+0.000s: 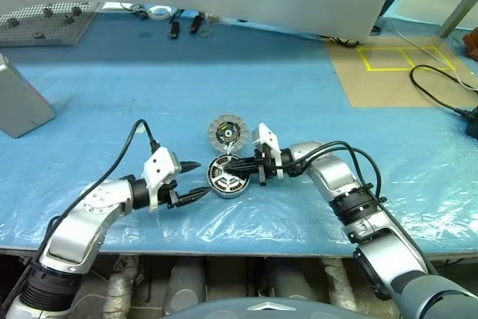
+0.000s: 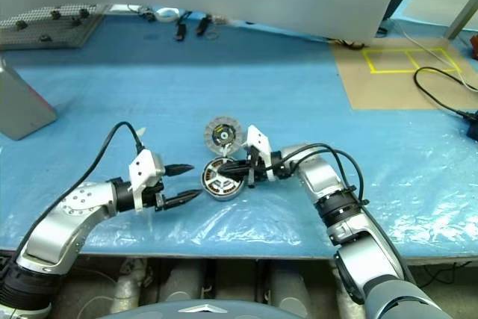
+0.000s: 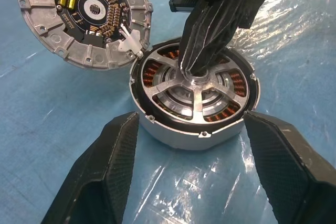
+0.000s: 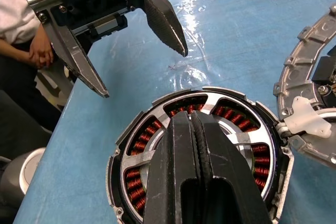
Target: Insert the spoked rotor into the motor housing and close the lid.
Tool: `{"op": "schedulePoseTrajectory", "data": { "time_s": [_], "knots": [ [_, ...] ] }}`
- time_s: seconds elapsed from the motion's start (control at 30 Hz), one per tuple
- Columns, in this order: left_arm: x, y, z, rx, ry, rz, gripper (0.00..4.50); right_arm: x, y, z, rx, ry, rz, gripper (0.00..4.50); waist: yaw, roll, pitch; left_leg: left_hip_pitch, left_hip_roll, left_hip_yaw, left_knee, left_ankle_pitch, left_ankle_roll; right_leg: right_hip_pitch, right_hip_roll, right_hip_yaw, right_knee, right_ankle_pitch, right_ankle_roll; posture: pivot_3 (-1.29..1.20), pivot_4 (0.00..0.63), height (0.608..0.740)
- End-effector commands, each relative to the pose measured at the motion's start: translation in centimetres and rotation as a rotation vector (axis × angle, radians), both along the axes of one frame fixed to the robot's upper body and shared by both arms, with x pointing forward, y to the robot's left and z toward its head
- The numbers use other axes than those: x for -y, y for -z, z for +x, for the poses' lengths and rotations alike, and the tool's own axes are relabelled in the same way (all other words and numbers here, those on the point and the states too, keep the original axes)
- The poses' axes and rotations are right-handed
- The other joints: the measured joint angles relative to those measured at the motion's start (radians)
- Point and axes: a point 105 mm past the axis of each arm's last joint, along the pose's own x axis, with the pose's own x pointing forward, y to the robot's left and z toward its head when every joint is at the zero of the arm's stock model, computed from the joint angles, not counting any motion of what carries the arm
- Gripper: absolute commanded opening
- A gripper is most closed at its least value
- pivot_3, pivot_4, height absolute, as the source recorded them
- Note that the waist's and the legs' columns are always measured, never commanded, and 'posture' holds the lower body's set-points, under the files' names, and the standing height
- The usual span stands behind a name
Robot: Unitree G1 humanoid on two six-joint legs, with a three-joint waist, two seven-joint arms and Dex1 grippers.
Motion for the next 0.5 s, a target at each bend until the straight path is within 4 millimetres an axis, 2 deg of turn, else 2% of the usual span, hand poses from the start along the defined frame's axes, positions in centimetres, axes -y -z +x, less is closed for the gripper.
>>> {"op": "schedulePoseTrajectory", "data": {
  "time_s": [0.03, 0.27, 0.33, 0.5],
  "knots": [
    [0.5, -0.7, 0.1, 0.052, 0.018, -0.006, 3.34, 0.8, 0.7, -0.7, -0.053, 0.001, -0.008, 0.00, 0.001, 0.000, 0.000, 0.000, 0.000, 0.000, 0.000, 0.000, 0.000, 0.001, 0.000, 0.000, 0.000, 0.000, 0.000, 0.00, 0.150, 0.740],
    [0.8, -0.6, 0.6, 0.084, 0.063, -0.006, 3.34, 2.0, -4.4, -1.0, 0.014, -0.022, 0.117, 0.00, 0.003, 0.000, 0.000, -0.002, 0.000, 0.000, 0.001, 0.000, 0.001, -0.001, 0.000, 0.000, 0.000, 0.000, 0.000, 0.00, 0.150, 0.740],
    [0.8, -0.5, 0.8, 0.089, 0.074, -0.003, 3.34, 2.3, -5.0, -1.2, 0.025, -0.012, 0.122, 0.00, 0.003, 0.000, 0.000, -0.001, 0.000, 0.000, 0.000, 0.000, 0.001, -0.001, 0.000, 0.000, 0.000, 0.000, 0.000, 0.00, 0.150, 0.740],
    [1.2, -0.3, 1.0, 0.099, 0.103, -0.005, 3.34, 2.8, -4.8, -1.3, 0.033, 0.030, 0.104, 0.00, 0.003, 0.000, 0.000, -0.002, 0.000, 0.000, 0.000, 0.000, 0.001, -0.001, 0.000, 0.000, 0.000, 0.000, 0.000, 0.00, 0.150, 0.740]
  ]
}}
